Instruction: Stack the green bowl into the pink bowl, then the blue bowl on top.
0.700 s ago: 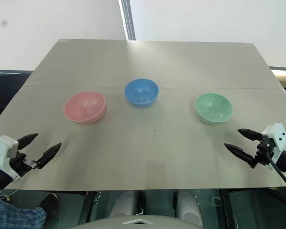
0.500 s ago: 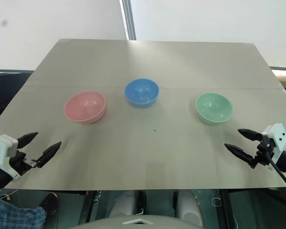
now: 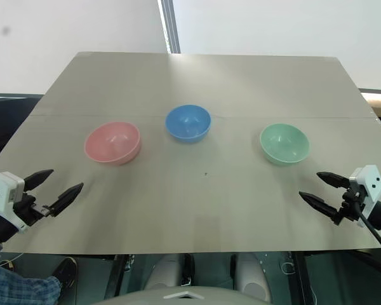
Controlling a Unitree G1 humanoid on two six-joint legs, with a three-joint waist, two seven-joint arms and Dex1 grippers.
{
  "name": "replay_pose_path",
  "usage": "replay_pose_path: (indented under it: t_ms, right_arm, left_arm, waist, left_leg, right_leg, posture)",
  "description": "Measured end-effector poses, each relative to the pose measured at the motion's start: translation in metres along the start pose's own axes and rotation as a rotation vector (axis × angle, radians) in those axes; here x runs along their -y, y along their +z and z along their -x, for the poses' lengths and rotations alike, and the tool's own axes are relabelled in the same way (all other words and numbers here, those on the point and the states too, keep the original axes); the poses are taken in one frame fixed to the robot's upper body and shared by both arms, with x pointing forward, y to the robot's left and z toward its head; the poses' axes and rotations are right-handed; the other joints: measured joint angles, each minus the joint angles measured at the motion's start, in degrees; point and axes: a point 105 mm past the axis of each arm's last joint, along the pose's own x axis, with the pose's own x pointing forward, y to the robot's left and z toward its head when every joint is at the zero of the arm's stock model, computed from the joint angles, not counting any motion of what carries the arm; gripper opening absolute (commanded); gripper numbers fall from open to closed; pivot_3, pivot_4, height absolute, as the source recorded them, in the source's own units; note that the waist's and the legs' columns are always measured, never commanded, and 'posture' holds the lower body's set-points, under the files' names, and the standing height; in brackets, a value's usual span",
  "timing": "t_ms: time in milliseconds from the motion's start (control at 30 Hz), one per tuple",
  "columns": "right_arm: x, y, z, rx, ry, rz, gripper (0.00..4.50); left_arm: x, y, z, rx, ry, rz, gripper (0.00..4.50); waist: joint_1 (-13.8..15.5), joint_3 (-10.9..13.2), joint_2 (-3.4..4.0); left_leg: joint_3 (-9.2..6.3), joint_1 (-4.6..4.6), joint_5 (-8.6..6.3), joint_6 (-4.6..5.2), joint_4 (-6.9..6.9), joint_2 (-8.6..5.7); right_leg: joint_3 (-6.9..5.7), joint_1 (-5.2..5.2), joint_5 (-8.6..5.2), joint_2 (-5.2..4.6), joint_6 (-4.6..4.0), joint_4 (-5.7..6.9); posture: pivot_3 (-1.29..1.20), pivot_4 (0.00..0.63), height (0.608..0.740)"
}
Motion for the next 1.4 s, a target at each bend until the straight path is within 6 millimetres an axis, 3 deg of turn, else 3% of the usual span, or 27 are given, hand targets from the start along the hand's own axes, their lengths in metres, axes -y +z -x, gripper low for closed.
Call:
replay_pose_path:
  t_ms: [267,533,667,733,867,1000,1100,1267,1400]
  right_arm:
    - [-0.004,0.004,-0.002,0.017,0.023,0.006,4.46]
    - [-0.053,0.045,0.003,0.156,0.34,-0.178,4.46]
    - [-0.06,0.058,0.006,0.204,0.386,-0.199,4.46]
    - [-0.065,0.071,0.01,0.264,0.423,-0.208,4.46]
    - [-0.064,0.072,0.01,0.269,0.416,-0.204,4.46]
    - [-0.064,0.07,0.009,0.265,0.401,-0.199,4.46]
    - [-0.063,0.07,0.008,0.266,0.389,-0.189,4.46]
    - [-0.061,0.069,0.006,0.267,0.36,-0.172,4.46]
    - [-0.06,0.068,0.004,0.275,0.332,-0.164,4.46]
  left_arm:
    - [0.0,-0.001,-0.002,-0.004,-0.009,-0.009,4.5]
    - [-0.009,0.006,-0.014,-0.004,0.029,-0.04,4.5]
    - [-0.007,0.006,-0.02,-0.012,0.019,-0.044,4.5]
    - [-0.024,0.015,-0.039,-0.051,0.089,-0.168,4.5]
    - [-0.032,0.018,-0.054,-0.106,0.121,-0.307,4.5]
    - [-0.017,0.039,-0.08,-0.06,0.024,-0.576,4.5]
    - [0.002,0.047,-0.091,-0.034,-0.101,-0.677,4.5]
    - [0.025,0.031,-0.097,-0.097,-0.316,-0.715,4.5]
    - [0.02,0.029,-0.104,-0.162,-0.386,-0.728,4.5]
  waist:
    - [-0.01,0.01,0.01]
    - [0.44,0.15,0.07]
    - [0.57,0.28,-0.12]
    - [1.14,0.36,-0.11]
    - [1.12,0.38,-0.11]
    - [1.18,0.42,-0.18]
    - [1.0,0.46,-0.12]
    - [0.85,0.52,-0.05]
    - [1.14,0.58,0.03]
  left_leg:
    - [0.0,0.0,0.0,0.0,0.0,0.0]
    - [-0.07,-0.03,0.0,0.0,-0.01,0.01]
    - [-0.08,-0.06,-0.02,-0.03,-0.01,0.03]
    - [-0.2,-0.08,0.0,0.0,-0.01,0.0]
    - [-0.16,-0.14,0.0,0.01,-0.01,-0.02]
    - [-0.2,-0.3,0.0,0.01,0.0,-0.03]
    - [-0.15,-0.37,0.0,0.02,-0.01,-0.02]
    - [-0.17,-0.45,0.01,0.03,0.0,-0.01]
    - [-0.21,-0.62,0.02,0.03,0.25,-0.03]
  right_leg:
    - [0.0,0.0,0.0,0.0,0.0,0.0]
    - [-0.04,0.01,0.0,-0.07,0.0,-0.01]
    - [-0.05,0.0,0.0,-0.15,-0.01,-0.05]
    - [-0.18,0.04,0.01,-0.03,-0.01,-0.06]
    - [-0.15,0.03,0.01,-0.05,-0.01,-0.09]
    - [-0.21,-0.03,0.02,-0.07,-0.01,-0.13]
    - [-0.18,-0.11,0.02,-0.06,-0.01,-0.14]
    - [-0.21,-0.19,0.03,0.13,0.01,-0.13]
    - [-0.4,-0.19,0.03,0.23,0.02,-0.06]
  posture:
    - [0.0,0.15,0.74]
    - [0.0,0.15,0.74]
    - [0.0,0.15,0.74]
    - [0.0,0.15,0.74]
    - [0.0,0.15,0.74]
    - [0.0,0.15,0.74]
    - [0.0,0.15,0.74]
    - [0.0,0.15,0.74]
    - [0.0,0.15,0.74]
